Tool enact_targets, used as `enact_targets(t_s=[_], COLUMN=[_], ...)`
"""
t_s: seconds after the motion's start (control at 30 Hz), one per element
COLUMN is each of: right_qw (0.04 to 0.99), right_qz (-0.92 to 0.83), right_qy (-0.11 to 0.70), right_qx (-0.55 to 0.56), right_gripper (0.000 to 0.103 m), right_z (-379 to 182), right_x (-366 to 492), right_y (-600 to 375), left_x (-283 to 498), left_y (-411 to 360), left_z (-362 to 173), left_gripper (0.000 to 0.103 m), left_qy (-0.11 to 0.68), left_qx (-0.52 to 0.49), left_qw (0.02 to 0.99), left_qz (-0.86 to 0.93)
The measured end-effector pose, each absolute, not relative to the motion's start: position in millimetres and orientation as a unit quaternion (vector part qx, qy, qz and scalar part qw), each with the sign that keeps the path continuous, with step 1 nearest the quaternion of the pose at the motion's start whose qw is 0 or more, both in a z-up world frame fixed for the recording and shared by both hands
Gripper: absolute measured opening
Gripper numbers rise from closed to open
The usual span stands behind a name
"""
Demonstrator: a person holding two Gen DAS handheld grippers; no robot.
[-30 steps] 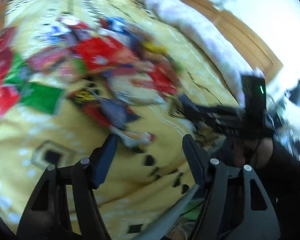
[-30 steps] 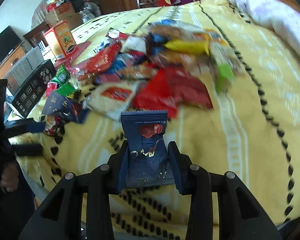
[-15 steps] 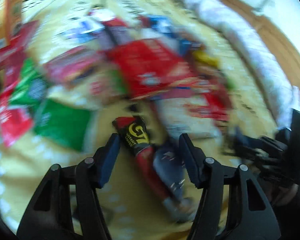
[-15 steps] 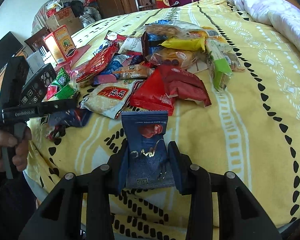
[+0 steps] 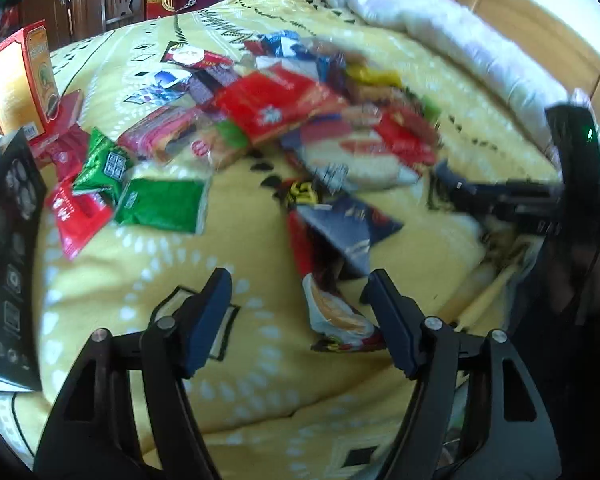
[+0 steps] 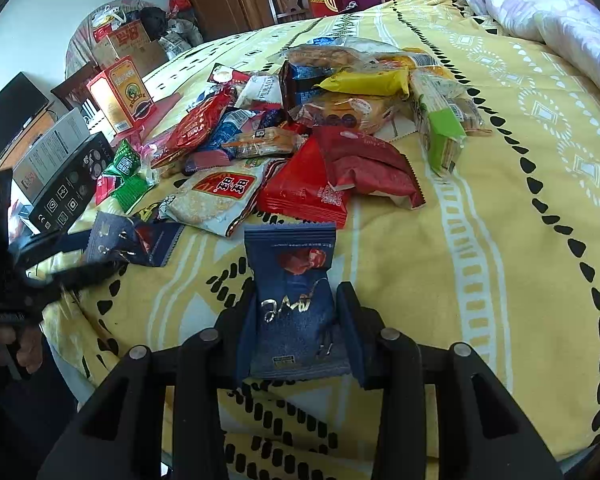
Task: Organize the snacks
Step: 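Lift the blue packet with the right gripper while the left gripper lifts the red stick packet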
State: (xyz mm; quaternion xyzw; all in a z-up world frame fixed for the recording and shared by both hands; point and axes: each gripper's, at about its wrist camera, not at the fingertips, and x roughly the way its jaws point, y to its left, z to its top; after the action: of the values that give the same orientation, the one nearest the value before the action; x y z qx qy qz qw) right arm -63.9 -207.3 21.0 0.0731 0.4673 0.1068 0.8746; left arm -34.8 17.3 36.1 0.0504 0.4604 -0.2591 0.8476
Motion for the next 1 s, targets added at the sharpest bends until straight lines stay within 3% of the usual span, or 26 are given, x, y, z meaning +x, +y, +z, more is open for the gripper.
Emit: enact_targets(t_s=[0.37, 0.43, 0.47, 1.0], right_qw=[0.876, 0.879, 0.882, 0.919], right_qz=[0.104, 0.1, 0.097, 0.101], right_qy=[0.465, 0.461, 0.456, 0.379], right_qx=[0.072, 0.066, 0.061, 0.044], right_gripper=[0.043, 0.043, 0.042, 0.04], right_z=[19.3, 20.7, 22.9, 98.5], right_x=[-63.6, -64.6, -65.5, -55.6], right_y=[-206.6, -204.8, -202.9, -162.6], left_x=[-9.8, -8.5, -8.1, -25.3], left_y=[-14.4, -14.7, -10.2, 64.4], left_z=[22.4, 20.7, 21.7, 131.9], left_gripper=[0.066, 0.042, 0.024, 0.02], left_qy=[0.442, 0.44, 0.444, 0.353], left_qx=[0.103, 0.093, 0.072, 0.015], left_qw=[0.858, 0.861, 0.86, 0.924], left_qz=[-0.24, -0.238, -0.241, -0.148])
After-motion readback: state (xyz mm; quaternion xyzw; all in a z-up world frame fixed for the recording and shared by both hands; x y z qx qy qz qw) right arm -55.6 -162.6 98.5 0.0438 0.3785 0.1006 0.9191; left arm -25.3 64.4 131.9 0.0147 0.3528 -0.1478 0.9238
